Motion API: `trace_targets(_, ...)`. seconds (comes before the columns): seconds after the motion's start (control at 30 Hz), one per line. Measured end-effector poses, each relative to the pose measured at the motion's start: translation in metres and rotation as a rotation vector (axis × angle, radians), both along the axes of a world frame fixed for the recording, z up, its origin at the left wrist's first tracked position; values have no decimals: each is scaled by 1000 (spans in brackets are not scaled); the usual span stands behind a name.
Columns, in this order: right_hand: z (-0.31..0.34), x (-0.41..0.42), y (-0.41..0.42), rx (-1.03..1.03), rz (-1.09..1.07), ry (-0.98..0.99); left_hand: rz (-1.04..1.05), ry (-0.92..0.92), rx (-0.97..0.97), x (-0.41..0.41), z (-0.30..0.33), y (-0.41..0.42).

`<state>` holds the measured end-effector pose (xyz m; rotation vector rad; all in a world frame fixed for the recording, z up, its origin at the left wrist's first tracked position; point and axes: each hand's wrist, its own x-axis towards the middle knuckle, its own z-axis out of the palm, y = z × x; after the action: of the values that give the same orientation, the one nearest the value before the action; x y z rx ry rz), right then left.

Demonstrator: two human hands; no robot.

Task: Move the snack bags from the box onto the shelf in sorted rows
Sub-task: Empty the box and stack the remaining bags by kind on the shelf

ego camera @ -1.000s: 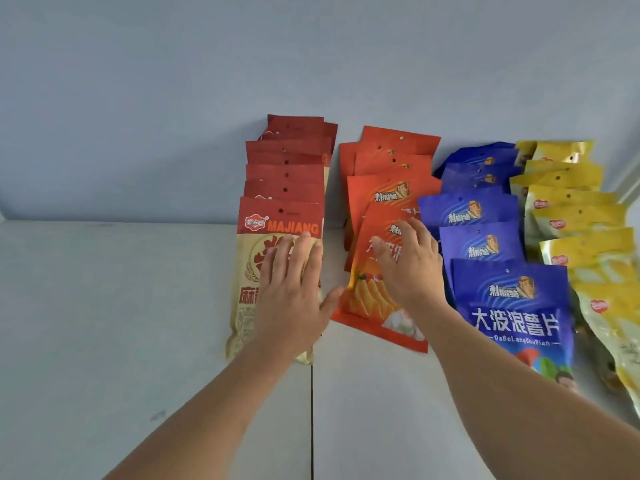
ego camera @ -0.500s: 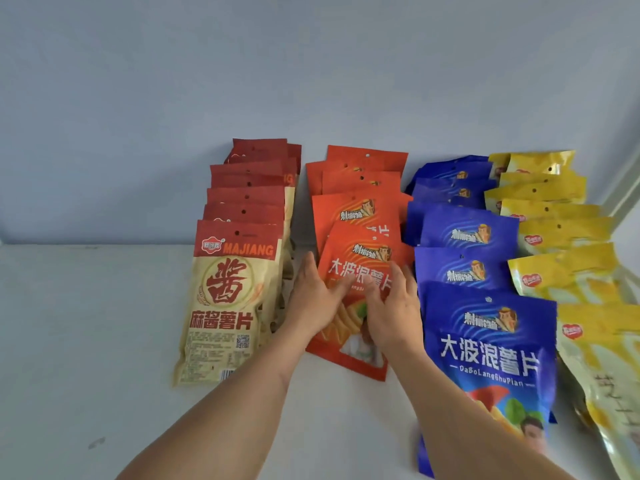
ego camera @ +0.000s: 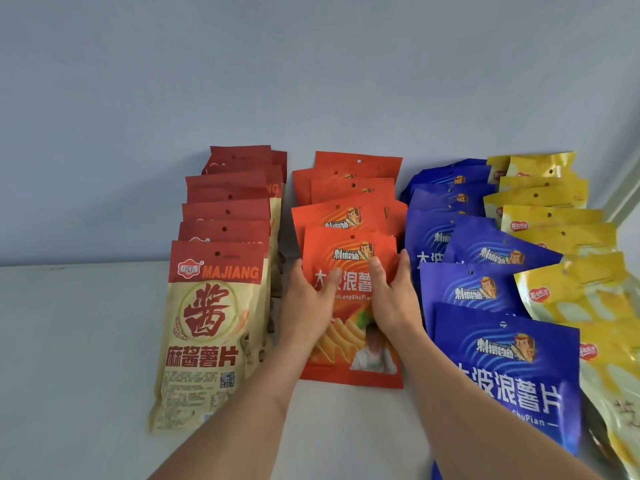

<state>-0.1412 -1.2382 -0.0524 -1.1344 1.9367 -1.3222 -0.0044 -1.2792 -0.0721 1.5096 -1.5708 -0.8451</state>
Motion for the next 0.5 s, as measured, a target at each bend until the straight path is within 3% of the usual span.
trace_targets(0.27,7,-9,-31,-6,-55,-62,-24,76,-8,-4,4,-15)
trace_targets(0.5,12,-24,-48,-27,6,-152,-130,291,96,-4,9,-34)
